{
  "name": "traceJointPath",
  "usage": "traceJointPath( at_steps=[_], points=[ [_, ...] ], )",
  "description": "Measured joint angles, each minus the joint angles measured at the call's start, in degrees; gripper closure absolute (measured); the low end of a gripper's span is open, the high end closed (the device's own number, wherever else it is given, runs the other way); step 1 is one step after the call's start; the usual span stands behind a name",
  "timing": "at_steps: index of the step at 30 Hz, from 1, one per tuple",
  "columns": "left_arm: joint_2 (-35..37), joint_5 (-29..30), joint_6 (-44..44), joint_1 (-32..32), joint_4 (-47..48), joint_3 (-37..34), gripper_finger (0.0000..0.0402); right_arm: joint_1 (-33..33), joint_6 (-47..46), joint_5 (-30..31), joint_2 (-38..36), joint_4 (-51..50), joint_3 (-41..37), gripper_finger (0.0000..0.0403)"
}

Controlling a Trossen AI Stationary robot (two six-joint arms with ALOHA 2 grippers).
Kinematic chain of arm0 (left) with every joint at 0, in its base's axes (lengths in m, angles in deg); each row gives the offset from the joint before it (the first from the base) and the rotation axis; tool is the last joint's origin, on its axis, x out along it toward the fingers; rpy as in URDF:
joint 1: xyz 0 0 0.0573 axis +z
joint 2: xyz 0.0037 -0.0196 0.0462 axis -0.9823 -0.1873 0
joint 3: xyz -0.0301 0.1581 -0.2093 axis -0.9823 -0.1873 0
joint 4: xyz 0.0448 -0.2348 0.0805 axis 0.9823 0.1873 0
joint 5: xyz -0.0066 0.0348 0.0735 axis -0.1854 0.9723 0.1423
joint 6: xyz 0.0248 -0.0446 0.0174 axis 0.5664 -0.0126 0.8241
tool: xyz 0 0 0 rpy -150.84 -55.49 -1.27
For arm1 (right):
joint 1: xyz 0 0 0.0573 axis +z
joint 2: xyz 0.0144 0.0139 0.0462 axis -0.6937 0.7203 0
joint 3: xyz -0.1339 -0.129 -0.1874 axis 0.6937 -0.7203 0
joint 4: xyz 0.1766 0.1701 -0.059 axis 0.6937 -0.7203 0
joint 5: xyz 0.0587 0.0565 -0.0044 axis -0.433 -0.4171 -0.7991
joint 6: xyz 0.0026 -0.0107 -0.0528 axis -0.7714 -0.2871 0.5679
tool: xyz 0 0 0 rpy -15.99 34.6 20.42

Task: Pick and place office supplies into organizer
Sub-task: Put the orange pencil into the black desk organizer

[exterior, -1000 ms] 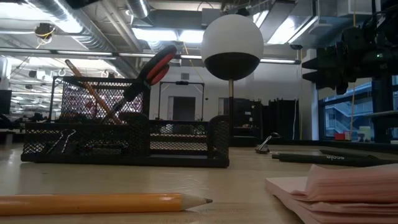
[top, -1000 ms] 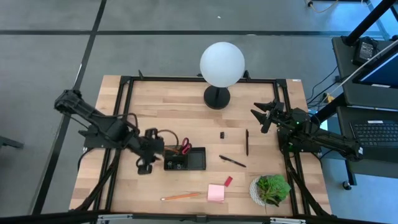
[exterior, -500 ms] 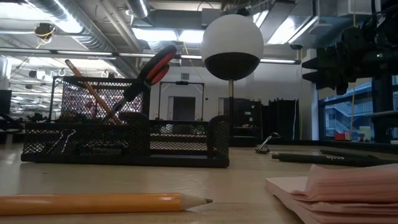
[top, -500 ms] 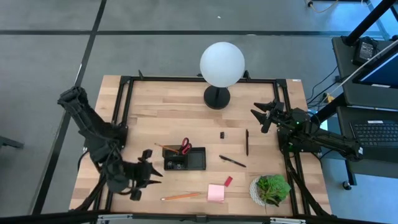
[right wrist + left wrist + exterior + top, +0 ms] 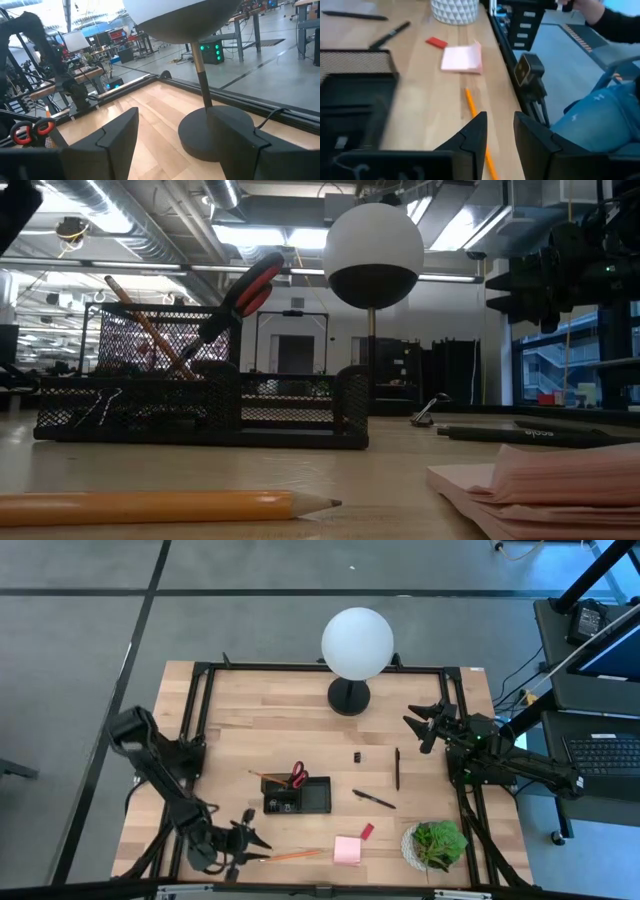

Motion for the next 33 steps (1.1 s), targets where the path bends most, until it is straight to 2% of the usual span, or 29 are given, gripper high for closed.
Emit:
traceJointPath(
  at_steps=[6,11,14,29,33],
  points=[
    [-10.23,-1.23,-1.45,0.00,-3.76,2.37,0.0313,-0.01,-0.59,0.00,0.00,0.02,0.01,0.0167],
    [-14.27,-2.54,-7.18,0.02,-4.54,2.88,0.0316,0.00,-0.55,0.00,0.00,0.02,-0.01,0.0167],
    [-14.46,-2.51,-9.29,0.07,-4.62,2.88,0.0316,-0.02,-0.53,0.00,0.00,0.03,0.00,0.0167],
    [-13.29,-0.66,-8.97,0.45,-5.94,2.91,0.0315,0.00,-0.40,0.02,0.00,0.04,0.01,0.0167],
    [-13.29,-0.64,-13.23,0.93,-5.90,2.91,0.0309,0.00,-0.49,0.02,0.00,0.05,0.01,0.0167]
  ],
)
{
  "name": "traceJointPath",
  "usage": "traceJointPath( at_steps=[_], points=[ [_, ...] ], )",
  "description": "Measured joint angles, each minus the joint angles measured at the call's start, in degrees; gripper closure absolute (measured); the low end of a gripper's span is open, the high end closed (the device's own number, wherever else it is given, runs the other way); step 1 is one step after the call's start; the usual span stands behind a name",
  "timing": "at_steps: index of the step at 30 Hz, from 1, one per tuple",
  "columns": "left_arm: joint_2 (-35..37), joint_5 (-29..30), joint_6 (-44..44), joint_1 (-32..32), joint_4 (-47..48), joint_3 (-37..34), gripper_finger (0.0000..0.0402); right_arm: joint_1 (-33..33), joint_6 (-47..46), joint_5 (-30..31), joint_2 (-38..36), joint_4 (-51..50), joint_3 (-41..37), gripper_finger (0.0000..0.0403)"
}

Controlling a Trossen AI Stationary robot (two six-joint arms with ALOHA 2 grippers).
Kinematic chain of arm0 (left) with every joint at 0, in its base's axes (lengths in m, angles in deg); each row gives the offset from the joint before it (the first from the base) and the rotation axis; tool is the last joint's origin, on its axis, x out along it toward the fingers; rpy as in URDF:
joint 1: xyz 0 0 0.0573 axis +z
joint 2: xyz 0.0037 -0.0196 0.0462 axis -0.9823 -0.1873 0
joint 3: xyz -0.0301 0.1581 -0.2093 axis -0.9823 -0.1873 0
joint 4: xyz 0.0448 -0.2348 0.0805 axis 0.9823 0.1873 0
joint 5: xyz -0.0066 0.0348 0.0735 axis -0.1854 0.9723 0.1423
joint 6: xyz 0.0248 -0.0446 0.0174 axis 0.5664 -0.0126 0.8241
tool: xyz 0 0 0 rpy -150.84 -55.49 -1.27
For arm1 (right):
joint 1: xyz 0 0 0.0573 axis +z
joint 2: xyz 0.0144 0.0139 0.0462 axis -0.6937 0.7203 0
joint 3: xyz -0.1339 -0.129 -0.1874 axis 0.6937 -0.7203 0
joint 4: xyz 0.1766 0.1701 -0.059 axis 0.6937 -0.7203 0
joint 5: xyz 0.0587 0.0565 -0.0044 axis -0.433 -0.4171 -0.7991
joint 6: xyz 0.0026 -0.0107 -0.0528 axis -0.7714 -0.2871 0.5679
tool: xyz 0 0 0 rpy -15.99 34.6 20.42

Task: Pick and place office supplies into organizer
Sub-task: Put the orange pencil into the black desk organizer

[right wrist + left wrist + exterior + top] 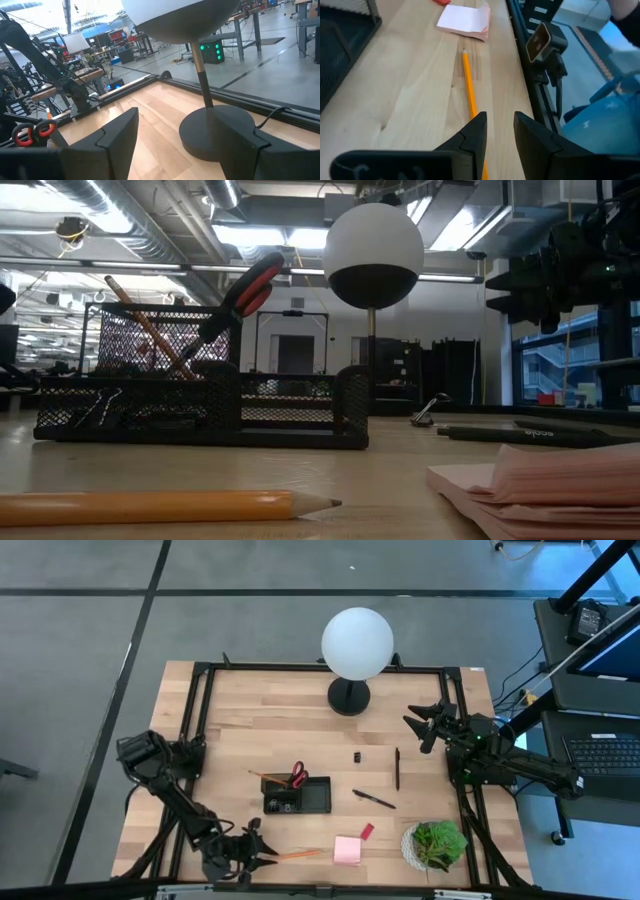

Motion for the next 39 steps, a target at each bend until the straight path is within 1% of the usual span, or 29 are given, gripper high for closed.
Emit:
traceJointPath(
  at_steps=[4,10,11,13,15,17,19,22,24,25,28,30,33,35,39],
  points=[
    [0.00,-0.42,-1.64,0.61,0.01,0.00,0.0289,0.00,0.02,0.00,0.00,0.00,-0.02,0.0167],
    [0.02,-1.18,-1.61,0.60,0.01,0.00,0.0240,0.00,0.02,0.00,0.00,0.00,0.00,0.0167],
    [0.02,-1.12,-0.51,0.60,0.04,0.00,0.0232,-0.01,0.02,0.00,0.00,0.00,-0.01,0.0167],
    [0.02,-1.20,5.08,0.60,0.00,0.00,0.0219,-0.02,0.02,0.00,0.00,0.00,-0.01,0.0167],
    [0.02,-1.49,10.04,0.49,-0.32,0.00,0.0211,0.00,0.02,0.00,0.00,0.00,-0.01,0.0167],
    [0.07,-1.45,13.12,0.43,-0.37,0.00,0.0207,-0.02,-0.16,0.00,0.00,0.00,0.00,0.0167],
    [0.07,-0.87,14.25,0.40,-0.36,0.00,0.0206,0.00,-0.71,0.00,0.00,0.00,-0.02,0.0167],
    [0.07,0.28,11.67,0.45,-0.37,0.00,0.0207,0.00,-1.57,0.01,0.00,0.00,0.00,0.0167],
    [0.07,2.07,10.53,0.11,-0.15,0.23,0.0207,0.00,-1.66,0.02,0.00,0.00,0.00,0.0167],
    [0.07,3.90,10.82,-0.37,0.24,0.85,0.0207,-0.01,-1.85,0.01,0.00,0.00,-0.01,0.0167],
    [0.07,11.32,16.47,-2.53,1.61,4.28,0.0206,-0.01,-3.64,0.01,0.00,0.00,-0.01,0.0167],
    [0.07,16.15,19.42,-4.12,4.13,6.67,0.0206,0.00,-4.66,0.02,0.00,0.02,0.00,0.0167],
    [0.07,21.56,17.52,-6.02,8.78,9.16,0.0207,-0.02,-5.94,0.02,0.00,0.02,0.00,0.0167],
    [-0.13,23.07,14.63,-6.75,11.43,9.63,0.0206,0.00,-6.12,0.02,0.00,0.02,-0.01,0.0167],
    [-0.22,22.84,8.59,-7.09,15.81,9.62,0.0206,0.00,-6.14,0.02,0.00,0.00,0.00,0.0167]
  ],
)
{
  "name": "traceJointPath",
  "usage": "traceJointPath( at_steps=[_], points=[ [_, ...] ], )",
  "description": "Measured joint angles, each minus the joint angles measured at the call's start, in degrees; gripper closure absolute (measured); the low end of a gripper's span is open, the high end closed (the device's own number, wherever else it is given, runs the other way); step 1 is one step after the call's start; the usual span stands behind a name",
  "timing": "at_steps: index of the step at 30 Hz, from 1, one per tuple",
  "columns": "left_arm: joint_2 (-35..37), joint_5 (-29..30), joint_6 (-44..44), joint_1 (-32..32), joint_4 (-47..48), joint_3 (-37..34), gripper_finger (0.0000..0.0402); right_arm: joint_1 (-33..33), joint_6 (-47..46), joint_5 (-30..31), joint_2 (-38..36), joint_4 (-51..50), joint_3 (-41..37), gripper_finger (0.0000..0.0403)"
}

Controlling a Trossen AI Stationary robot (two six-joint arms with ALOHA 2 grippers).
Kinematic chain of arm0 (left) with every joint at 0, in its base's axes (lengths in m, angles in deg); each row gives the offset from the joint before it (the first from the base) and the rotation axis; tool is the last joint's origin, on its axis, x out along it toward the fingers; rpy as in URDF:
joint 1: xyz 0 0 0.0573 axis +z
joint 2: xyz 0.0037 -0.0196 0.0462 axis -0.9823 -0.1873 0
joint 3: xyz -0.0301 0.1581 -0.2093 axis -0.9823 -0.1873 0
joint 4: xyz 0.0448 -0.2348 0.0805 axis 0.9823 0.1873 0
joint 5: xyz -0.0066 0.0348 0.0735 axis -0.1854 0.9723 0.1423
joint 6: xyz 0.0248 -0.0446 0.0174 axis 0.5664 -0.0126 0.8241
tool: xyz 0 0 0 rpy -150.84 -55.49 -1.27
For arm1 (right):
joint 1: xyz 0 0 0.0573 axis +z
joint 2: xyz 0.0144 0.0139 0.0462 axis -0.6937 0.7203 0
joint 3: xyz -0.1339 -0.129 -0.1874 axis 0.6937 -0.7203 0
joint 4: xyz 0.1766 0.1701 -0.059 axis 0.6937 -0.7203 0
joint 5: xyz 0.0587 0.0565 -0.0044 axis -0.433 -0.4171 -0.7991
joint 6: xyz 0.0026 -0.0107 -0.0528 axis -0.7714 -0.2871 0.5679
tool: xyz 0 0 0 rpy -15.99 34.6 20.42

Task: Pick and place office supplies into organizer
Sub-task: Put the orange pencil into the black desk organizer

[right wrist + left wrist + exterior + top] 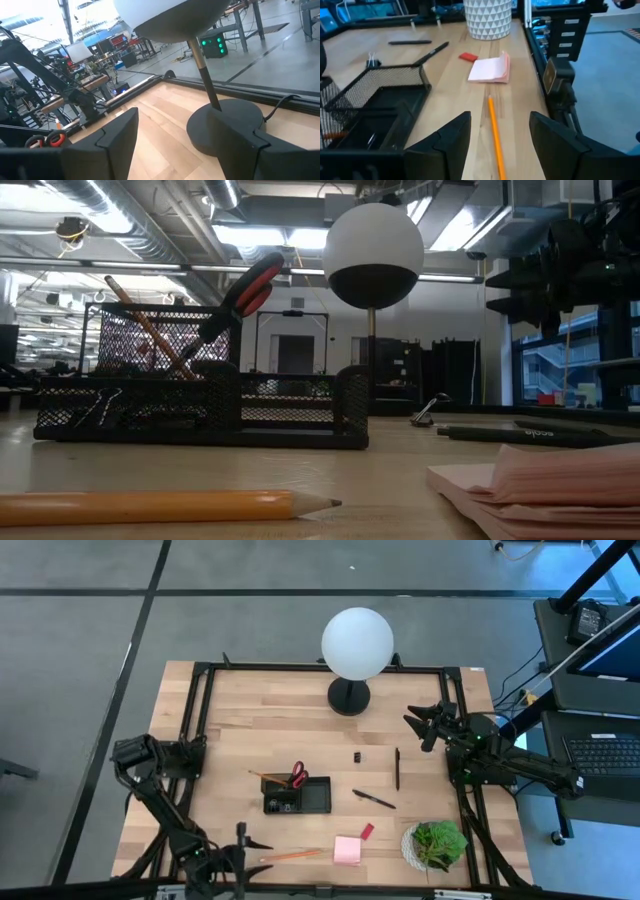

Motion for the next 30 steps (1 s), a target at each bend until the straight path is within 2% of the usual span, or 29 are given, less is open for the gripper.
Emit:
traceJointPath(
  at_steps=[6,11,24,30],
  points=[
    [-2.38,0.23,0.16,0.00,-0.36,0.02,0.0209,0.00,0.00,0.00,0.00,-0.02,-0.01,0.0167],
    [-7.31,2.15,-4.04,-0.57,-3.49,0.02,0.0209,0.00,0.04,-0.01,0.00,0.00,-0.01,0.0167],
    [-16.33,1.62,-16.64,-0.68,-8.15,0.02,0.0210,0.00,-0.25,-0.02,0.00,-0.02,0.00,0.0167],
    [-18.00,2.52,-16.61,-0.74,-8.55,0.24,0.0210,-0.01,-0.07,-0.01,0.00,-0.02,-0.01,0.0167]
  ],
)
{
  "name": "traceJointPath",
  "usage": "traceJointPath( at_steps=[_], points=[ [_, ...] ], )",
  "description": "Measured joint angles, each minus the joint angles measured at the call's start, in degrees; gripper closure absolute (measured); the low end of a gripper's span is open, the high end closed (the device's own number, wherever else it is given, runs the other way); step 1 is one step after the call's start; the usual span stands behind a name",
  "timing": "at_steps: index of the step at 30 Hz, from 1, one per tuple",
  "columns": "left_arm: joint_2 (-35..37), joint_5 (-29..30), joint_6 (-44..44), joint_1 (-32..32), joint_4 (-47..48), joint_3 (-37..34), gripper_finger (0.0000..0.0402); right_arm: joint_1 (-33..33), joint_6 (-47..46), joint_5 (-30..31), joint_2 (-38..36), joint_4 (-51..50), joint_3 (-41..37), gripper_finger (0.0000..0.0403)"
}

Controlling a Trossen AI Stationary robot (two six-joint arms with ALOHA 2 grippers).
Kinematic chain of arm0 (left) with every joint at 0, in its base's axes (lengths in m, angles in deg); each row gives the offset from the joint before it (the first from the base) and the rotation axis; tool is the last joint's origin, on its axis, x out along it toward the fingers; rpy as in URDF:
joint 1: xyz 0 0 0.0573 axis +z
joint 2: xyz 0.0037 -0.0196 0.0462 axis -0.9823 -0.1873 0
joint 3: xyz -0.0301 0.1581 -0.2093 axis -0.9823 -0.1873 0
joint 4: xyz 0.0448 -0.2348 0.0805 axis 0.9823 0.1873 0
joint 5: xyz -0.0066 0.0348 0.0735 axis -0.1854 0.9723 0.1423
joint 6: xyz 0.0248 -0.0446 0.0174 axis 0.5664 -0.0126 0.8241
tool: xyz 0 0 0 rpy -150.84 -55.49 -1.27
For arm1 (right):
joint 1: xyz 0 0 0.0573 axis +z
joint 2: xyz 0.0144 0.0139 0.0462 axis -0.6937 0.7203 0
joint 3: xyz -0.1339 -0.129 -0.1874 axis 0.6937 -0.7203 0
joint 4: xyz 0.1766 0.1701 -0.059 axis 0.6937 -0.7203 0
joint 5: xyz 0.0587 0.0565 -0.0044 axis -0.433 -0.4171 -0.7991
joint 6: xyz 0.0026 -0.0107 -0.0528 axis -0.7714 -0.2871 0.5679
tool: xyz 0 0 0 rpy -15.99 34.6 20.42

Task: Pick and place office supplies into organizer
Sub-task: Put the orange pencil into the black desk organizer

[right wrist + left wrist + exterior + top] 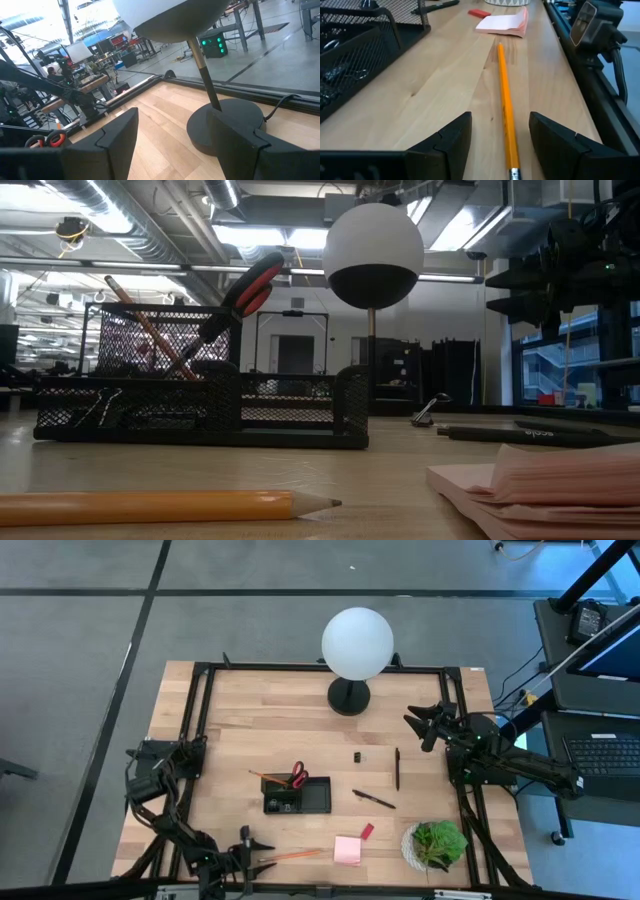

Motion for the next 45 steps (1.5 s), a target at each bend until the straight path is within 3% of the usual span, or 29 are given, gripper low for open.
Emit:
traceJointPath(
  at_steps=[14,45],
  points=[
    [-0.58,-2.49,10.15,0.07,-7.73,-0.24,0.0210,-0.01,0.02,-0.01,0.00,0.00,0.01,0.0167],
    [-0.54,-3.09,9.59,0.11,-7.61,-0.24,0.0210,0.01,0.46,-0.01,0.00,0.00,0.01,0.0167]
  ],
)
